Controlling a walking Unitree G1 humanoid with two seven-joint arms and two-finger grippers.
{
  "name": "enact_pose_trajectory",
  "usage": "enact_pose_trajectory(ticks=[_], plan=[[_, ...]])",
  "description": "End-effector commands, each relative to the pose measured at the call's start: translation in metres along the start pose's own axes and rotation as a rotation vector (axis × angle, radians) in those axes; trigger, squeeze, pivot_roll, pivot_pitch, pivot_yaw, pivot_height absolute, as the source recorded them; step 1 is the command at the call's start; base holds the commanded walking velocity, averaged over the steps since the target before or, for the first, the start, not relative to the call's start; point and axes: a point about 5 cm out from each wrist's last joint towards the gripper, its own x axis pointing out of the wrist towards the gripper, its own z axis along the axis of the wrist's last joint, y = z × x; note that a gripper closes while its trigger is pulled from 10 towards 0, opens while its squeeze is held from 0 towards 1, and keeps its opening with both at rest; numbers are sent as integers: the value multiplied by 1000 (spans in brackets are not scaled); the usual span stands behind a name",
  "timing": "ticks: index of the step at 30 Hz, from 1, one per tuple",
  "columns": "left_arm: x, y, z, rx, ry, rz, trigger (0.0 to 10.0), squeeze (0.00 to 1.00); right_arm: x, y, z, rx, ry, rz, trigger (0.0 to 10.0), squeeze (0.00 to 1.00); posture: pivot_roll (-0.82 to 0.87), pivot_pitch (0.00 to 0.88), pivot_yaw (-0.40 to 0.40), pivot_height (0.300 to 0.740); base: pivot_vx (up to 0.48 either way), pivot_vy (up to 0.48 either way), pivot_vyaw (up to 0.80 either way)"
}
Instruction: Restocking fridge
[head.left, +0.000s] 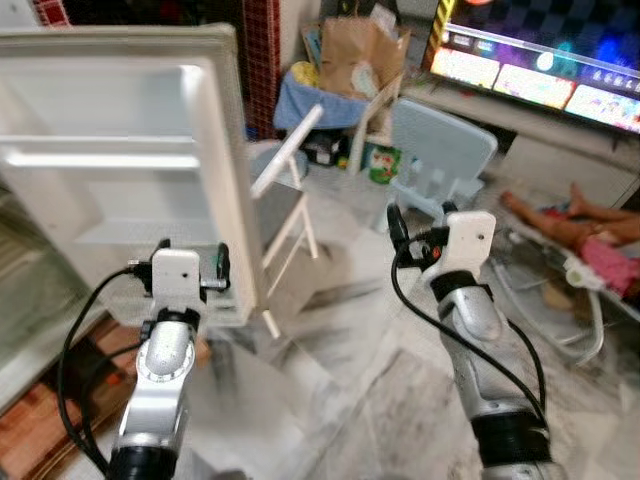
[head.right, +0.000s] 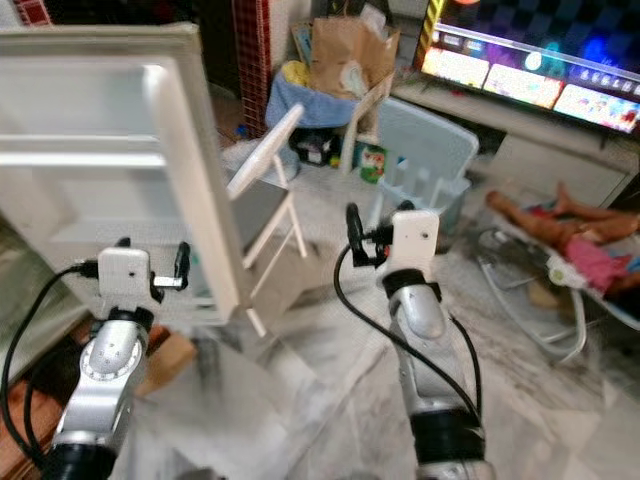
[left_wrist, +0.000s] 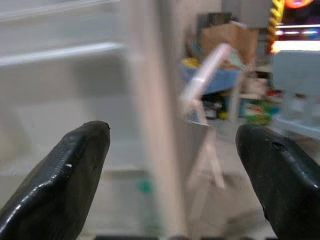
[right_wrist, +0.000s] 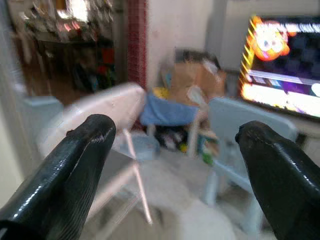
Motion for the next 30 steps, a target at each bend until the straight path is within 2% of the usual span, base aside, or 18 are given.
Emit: enact_pose_trajectory(ticks=[1,6,26,30], plan=[[0,6,0,14,0,22,10000,0,4,2,2,15,-8,7,10000,0,72,0,-2,740,0,0,0],[-1,2,1,0,-13,16,10000,0,4,8,9,-40,-59,71,10000,0,73,0,-2,740,0,0,293],[0,5,3,23,-23,24,10000,0,7,7,14,-28,-94,85,10000,0,75,0,0,740,0,0,686],[-1,6,2,32,-23,19,10000,0,7,3,12,5,-91,50,10000,0,75,0,0,740,0,0,131]])
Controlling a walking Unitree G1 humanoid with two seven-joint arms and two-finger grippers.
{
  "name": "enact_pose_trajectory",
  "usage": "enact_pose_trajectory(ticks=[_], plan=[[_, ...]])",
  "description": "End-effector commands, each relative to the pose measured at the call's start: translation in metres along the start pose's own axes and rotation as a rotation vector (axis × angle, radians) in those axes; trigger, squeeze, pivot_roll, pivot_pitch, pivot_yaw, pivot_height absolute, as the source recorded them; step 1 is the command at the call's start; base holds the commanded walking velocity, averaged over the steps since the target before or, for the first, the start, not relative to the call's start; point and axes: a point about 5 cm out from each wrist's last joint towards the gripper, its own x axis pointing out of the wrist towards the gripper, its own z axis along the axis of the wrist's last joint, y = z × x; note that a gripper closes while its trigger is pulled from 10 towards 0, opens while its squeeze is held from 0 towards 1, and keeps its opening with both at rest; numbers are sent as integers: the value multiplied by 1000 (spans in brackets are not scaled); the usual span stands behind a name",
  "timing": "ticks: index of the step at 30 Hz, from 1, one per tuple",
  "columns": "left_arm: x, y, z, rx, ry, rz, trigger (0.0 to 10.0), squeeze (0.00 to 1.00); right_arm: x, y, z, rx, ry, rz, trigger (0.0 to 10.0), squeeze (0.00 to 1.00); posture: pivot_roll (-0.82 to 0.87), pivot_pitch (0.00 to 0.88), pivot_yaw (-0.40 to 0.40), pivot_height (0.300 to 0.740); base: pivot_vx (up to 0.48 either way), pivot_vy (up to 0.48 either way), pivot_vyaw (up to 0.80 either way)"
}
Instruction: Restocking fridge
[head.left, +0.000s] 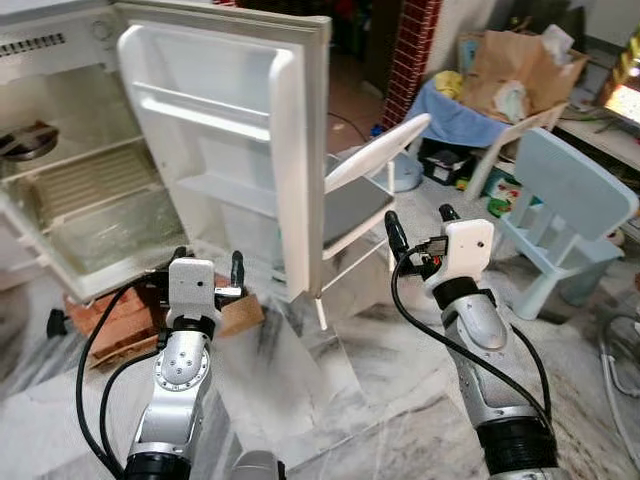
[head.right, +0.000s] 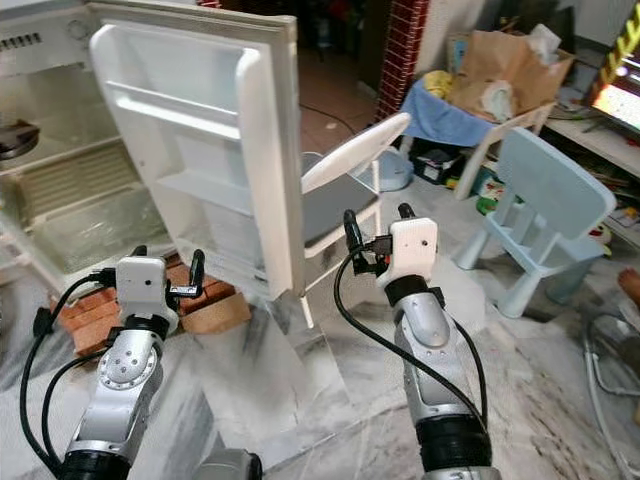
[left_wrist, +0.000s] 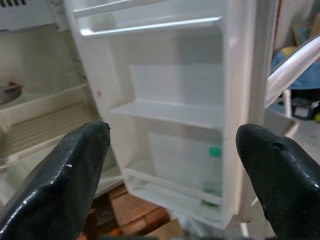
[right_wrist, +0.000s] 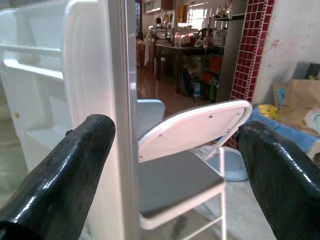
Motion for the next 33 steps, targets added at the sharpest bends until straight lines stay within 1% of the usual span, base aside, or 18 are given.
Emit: enact_pose_trajectory(ticks=[1,5,8,11,18,21,22,25,27,28,29,33], plan=[[1,0,5,6,-29,-8,10000,0,-2,-9,1,-2,-5,-34,10000,0,75,0,0,740,277,0,0],[1,0,5,10,-31,-11,10000,0,-3,-7,1,-7,-6,-23,10000,0,73,0,1,740,480,0,0],[1,0,5,9,-30,-11,10000,0,-2,-6,3,-65,-20,-6,10000,0,73,0,1,740,480,0,0],[1,-1,5,10,-29,-13,10000,0,0,-7,5,-76,-25,-9,10000,0,73,0,1,740,480,0,754],[0,-5,3,8,-13,-19,10000,0,2,-8,6,-68,-29,-7,10000,0,76,0,-3,740,480,0,786],[0,-10,0,13,11,-31,10000,0,2,-8,6,-68,-33,-8,10000,0,75,0,-3,740,415,0,694],[-1,-13,-2,10,21,-41,10000,0,2,-8,7,-54,-38,-15,10000,0,73,0,-3,740,337,0,0],[-2,-17,-4,6,47,-65,10000,0,2,-9,7,-50,-37,-23,10000,0,72,0,-3,740,87,0,0],[-3,-19,-5,-15,56,-74,10000,0,2,-10,7,-61,-33,-29,10000,0,71,0,-4,740,0,0,0],[-5,-20,-8,-33,88,-73,10000,0,2,-11,7,-66,-32,-31,10000,0,72,0,-5,740,0,0,0],[-5,-20,-12,-32,113,-70,10000,0,2,-11,7,-68,-32,-30,10000,0,72,0,-5,740,0,0,0],[-8,-23,-16,-28,136,-104,10000,0,3,-9,10,-83,-48,-2,10000,0,74,0,-8,740,0,0,159]])
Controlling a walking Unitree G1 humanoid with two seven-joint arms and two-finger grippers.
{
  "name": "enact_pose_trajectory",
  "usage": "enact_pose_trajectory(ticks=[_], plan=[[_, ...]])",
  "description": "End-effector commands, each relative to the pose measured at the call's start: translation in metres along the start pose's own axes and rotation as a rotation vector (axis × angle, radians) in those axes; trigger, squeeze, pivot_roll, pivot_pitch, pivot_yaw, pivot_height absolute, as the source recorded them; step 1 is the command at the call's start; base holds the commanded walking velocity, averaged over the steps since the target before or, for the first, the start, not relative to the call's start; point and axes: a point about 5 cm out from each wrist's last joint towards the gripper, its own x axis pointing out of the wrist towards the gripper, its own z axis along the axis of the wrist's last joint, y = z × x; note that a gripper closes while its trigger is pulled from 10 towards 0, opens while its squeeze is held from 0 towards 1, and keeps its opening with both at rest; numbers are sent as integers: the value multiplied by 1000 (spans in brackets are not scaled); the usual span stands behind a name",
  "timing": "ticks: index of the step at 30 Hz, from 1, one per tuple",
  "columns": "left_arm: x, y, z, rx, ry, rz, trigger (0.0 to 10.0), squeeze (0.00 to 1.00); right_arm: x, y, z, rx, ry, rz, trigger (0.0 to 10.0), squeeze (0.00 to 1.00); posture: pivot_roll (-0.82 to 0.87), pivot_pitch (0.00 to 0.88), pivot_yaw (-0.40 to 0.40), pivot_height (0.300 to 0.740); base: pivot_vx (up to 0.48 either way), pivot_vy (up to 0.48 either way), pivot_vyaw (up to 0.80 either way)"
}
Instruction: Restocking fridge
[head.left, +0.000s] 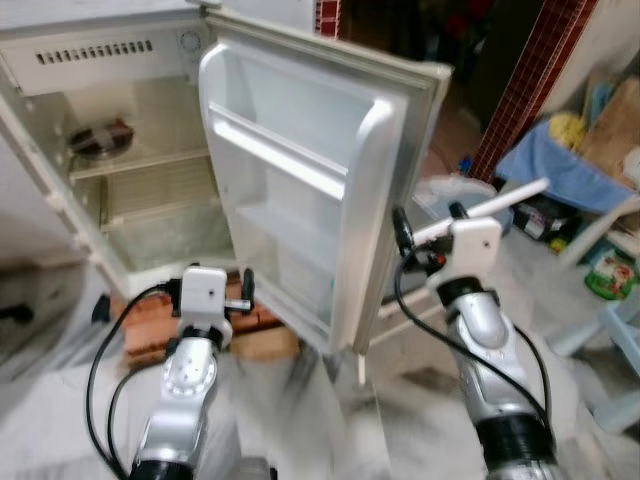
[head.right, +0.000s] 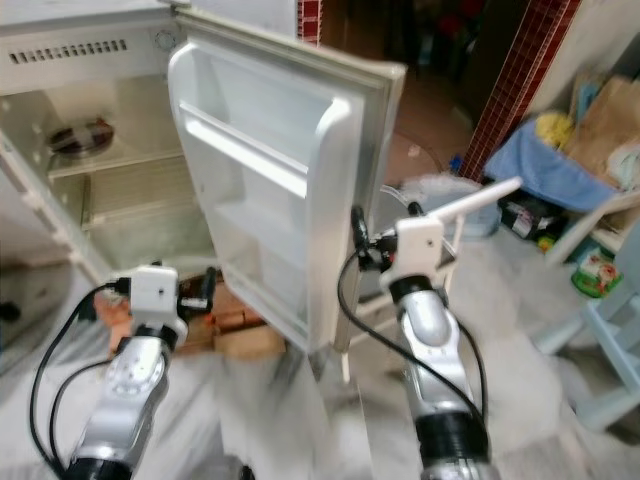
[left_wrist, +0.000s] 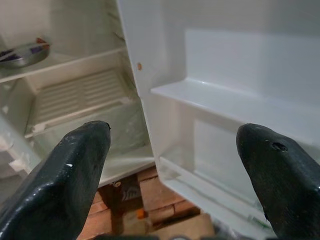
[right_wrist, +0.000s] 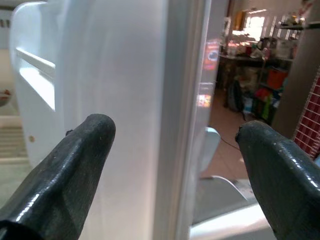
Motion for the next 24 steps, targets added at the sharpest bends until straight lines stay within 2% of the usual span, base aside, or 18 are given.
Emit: enact_pose_trajectory(ticks=[1,15,19,24], plan=[[-1,-9,-1,2,19,-47,10000,0,-1,-8,2,-21,-7,-18,10000,0,75,0,-9,740,0,0,775],[-5,-15,-7,13,69,-122,10000,0,10,-12,12,-41,-35,-51,10000,0,77,0,-13,740,0,0,778],[-7,-16,-7,19,70,-131,10000,0,10,-15,11,-24,-34,-76,10000,0,79,0,-15,740,0,-202,0],[-8,-15,-8,23,75,-125,10000,0,-4,-12,1,10,14,-39,10000,0,83,0,-20,740,0,-448,0]])
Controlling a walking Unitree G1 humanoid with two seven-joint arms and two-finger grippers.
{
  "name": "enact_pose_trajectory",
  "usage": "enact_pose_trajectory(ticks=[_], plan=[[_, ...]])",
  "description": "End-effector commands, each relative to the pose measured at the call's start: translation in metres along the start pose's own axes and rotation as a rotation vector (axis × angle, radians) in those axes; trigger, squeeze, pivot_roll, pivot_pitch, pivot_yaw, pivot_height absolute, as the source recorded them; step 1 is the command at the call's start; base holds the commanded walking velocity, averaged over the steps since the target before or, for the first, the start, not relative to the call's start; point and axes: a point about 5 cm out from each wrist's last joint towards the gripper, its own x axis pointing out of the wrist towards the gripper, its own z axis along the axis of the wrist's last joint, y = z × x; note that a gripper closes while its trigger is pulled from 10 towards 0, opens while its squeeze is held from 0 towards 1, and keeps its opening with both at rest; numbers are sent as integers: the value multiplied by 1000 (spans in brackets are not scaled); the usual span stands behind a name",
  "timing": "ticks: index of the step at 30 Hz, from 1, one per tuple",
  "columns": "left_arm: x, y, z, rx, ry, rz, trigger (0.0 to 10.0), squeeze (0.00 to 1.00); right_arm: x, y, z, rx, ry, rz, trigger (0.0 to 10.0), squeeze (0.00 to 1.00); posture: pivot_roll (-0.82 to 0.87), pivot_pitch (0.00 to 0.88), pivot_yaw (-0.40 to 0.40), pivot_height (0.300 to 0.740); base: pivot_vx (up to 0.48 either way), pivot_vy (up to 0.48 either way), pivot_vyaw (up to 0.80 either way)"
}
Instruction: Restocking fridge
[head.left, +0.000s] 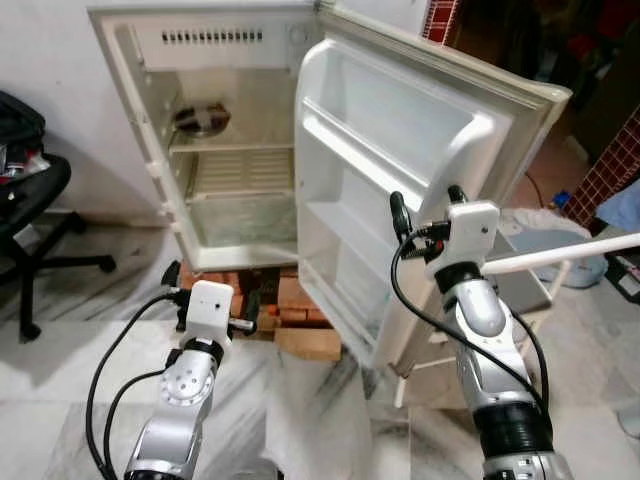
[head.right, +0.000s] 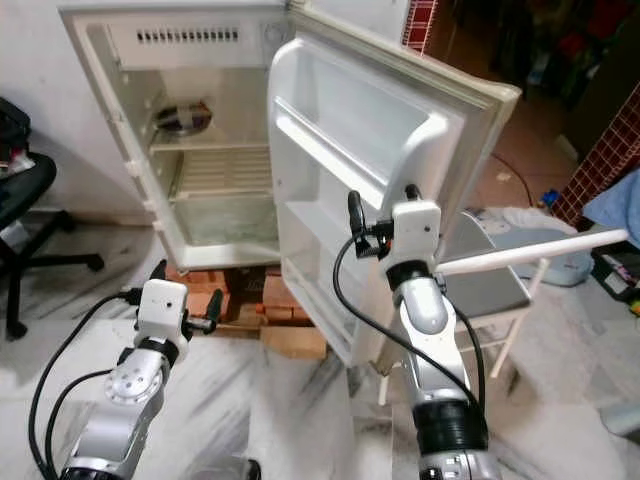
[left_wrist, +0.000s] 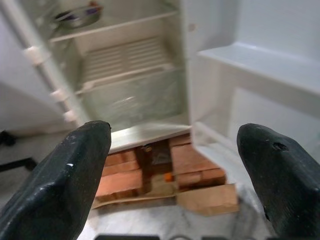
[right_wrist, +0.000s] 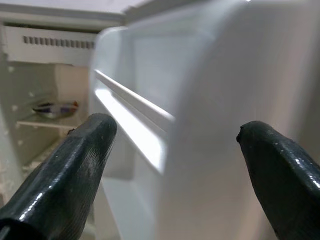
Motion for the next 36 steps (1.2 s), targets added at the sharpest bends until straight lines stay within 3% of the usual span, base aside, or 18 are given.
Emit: enact_pose_trajectory(ticks=[1,4,8,10,12,14,15,21,27,30,36], plan=[[0,-3,4,1,-10,-8,10000,0,-7,-2,-1,21,18,23,10000,0,84,0,-21,740,0,-450,0],[-1,-3,3,2,-8,-8,10000,0,-24,12,-11,108,86,178,10000,0,82,0,-23,740,0,-460,0],[-3,-2,2,4,-6,-8,10000,0,-47,21,-23,153,182,342,10000,0,78,0,-23,740,0,-465,0],[-3,-2,3,-7,-13,-6,10000,0,-60,19,-32,134,250,400,10000,0,76,0,-21,740,0,-234,0],[-3,-1,3,-16,-17,-2,10000,0,-62,14,-35,104,262,394,10000,0,75,0,-19,740,0,0,0],[-3,1,2,-11,-4,21,10000,0,-52,6,-32,81,229,333,10000,0,75,0,-16,740,0,0,0],[-2,4,0,-11,19,50,10000,0,-38,-1,-27,53,188,257,10000,0,80,0,-13,740,0,0,0],[-3,9,-4,-67,49,102,10000,0,-8,-6,-10,37,102,171,10000,0,90,0,-10,740,0,0,0],[-3,9,-14,-89,146,82,10000,0,23,1,14,32,4,114,10000,0,105,0,-13,740,0,0,657],[-4,6,-19,-109,186,55,10000,0,29,5,19,33,-19,107,10000,0,107,0,-14,740,0,0,171],[-4,-3,-28,-74,264,-18,10000,0,52,15,32,105,-68,80,10000,0,106,0,-10,740,0,0,0]])
